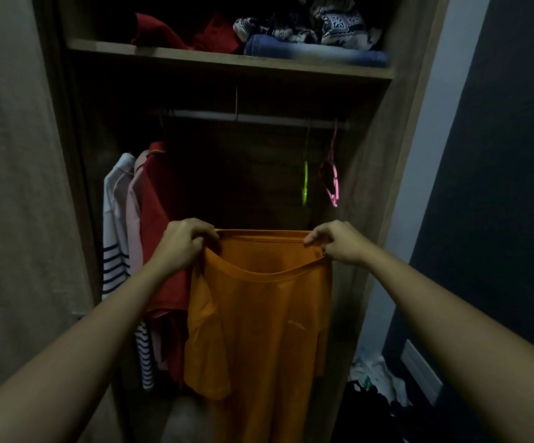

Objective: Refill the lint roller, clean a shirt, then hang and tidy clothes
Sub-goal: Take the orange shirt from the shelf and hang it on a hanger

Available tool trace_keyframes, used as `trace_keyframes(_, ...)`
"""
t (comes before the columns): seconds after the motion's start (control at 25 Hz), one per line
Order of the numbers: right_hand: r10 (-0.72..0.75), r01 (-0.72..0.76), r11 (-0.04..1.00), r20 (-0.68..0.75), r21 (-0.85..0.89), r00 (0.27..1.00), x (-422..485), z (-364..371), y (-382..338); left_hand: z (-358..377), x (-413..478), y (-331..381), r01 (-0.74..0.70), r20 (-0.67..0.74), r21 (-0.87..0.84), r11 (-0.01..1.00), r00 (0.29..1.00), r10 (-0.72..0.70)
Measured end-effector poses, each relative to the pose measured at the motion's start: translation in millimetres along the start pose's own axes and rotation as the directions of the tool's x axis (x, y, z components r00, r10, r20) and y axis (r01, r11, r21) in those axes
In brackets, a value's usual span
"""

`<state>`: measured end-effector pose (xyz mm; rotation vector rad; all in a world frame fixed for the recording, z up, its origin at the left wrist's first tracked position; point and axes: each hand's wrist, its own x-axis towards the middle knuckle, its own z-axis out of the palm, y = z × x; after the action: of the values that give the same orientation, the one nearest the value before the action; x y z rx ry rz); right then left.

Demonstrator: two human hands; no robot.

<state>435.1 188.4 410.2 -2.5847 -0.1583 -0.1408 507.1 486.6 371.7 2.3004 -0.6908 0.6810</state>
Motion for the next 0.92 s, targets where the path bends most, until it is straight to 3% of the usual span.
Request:
trace_keyframes(0.12, 0.045, -0.045, 0.999, 0.04, -0.001, 0.998, 3.2, 6.0, -9.9, 10.1, 5.6, -0.6, 0.116, 0.02, -0.039, 0.992, 0.993, -0.115)
trace_keyframes(0.2, 0.029, -0.028, 0.995, -0.007, 0.092, 1.0, 2.9, 4.8, -14.2, 16.2, 8.9, -6.5, 0.169, 0.025, -0.102, 0.98, 0.986, -0.167)
trace_keyframes(0.28, 0.025, -0.017, 0.99, -0.05, 0.14, 0.998, 3.1, -1.6, -17.1, 21.7, 10.2, -11.2, 0.208, 0.07, -0.129, 0.97, 0.977, -0.2)
trace_keyframes(0.4, 0.018, -0.017, 0.99, -0.004, 0.143, 1.0, 6.9, -12.4, -22.2, 31.1, 13.7, -4.1, 0.311, 0.181, -0.186, 0.932, 0.943, -0.279)
trace_keyframes(0.64, -0.001, -0.003, 0.994, 0.036, 0.11, 0.999, 19.9, -31.0, -30.1, 70.2, 87.3, 39.0, 0.337, 0.077, -0.295, 0.894, 0.941, -0.329)
trace_keyframes(0.92, 0.011, -0.011, 1.0, 0.044, 0.019, 0.999, 24.8, -54.9, -17.8, 112.7, 184.6, 98.2, 0.374, 0.267, -0.427, 0.823, 0.922, -0.281)
